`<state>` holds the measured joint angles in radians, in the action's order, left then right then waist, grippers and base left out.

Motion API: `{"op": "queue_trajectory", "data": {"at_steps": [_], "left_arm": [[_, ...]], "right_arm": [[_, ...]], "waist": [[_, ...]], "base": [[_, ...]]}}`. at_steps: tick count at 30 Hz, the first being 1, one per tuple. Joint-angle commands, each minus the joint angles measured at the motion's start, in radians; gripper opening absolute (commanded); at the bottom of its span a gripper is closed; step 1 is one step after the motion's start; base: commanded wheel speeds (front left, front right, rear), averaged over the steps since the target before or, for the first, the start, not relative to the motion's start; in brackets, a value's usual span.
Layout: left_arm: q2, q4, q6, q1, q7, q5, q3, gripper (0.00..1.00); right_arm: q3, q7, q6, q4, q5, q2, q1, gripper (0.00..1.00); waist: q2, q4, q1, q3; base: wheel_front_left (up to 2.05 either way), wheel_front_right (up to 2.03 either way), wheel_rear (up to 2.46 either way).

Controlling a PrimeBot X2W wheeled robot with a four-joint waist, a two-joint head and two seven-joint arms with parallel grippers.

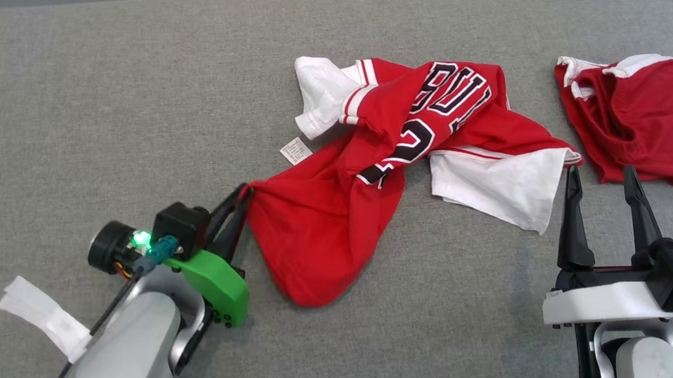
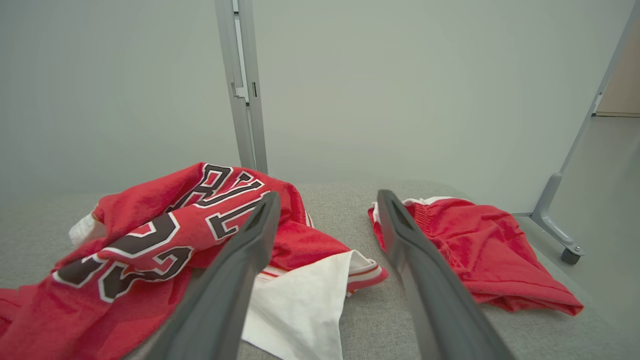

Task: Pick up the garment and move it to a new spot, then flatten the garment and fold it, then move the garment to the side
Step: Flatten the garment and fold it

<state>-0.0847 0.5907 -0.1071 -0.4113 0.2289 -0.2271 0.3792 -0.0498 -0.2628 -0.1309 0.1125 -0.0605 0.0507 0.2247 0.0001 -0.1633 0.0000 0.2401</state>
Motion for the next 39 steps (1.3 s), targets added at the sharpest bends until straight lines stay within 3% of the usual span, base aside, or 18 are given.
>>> {"op": "queue_trajectory", "data": {"at_steps": [1,11,23,29,39], "left_arm": [[-0.02,-0.027,0.014,-0.026,0.011,0.013,-0.012,0.0],[-0.102,-0.272,0.067,-0.045,0.017,0.008,-0.086,0.0],[-0.271,-0.409,0.03,-0.278,-0.139,0.033,-0.138,0.0],[-0.334,-0.357,0.021,-0.372,-0.183,0.02,-0.175,0.0],[-0.39,-0.251,0.039,-0.485,-0.119,0.038,-0.206,0.0]], "right_arm": [[-0.006,-0.003,0.0,-0.006,-0.004,0.0,-0.014,1.0],[-0.017,-0.003,0.0,-0.016,-0.01,0.0,-0.018,1.0],[-0.017,-0.003,0.0,-0.031,-0.026,0.0,0.017,1.0],[0.002,-0.003,0.0,-0.032,-0.044,0.0,0.03,1.0],[0.016,-0.003,0.0,-0.035,-0.063,0.0,0.048,1.0]], "waist": [[-0.0001,0.016,0.0,-0.011],[-0.0001,0.041,0.0,-0.021],[-0.0001,-0.013,0.0,0.037],[-0.0001,-0.064,0.0,0.072],[-0.0001,-0.122,0.0,0.129]], "base": [[0.0,0.0,0.0],[0.0,0.0,0.0],[0.0,0.0,0.0],[0.0,0.0,0.0],[0.0,0.0,0.0]]}}
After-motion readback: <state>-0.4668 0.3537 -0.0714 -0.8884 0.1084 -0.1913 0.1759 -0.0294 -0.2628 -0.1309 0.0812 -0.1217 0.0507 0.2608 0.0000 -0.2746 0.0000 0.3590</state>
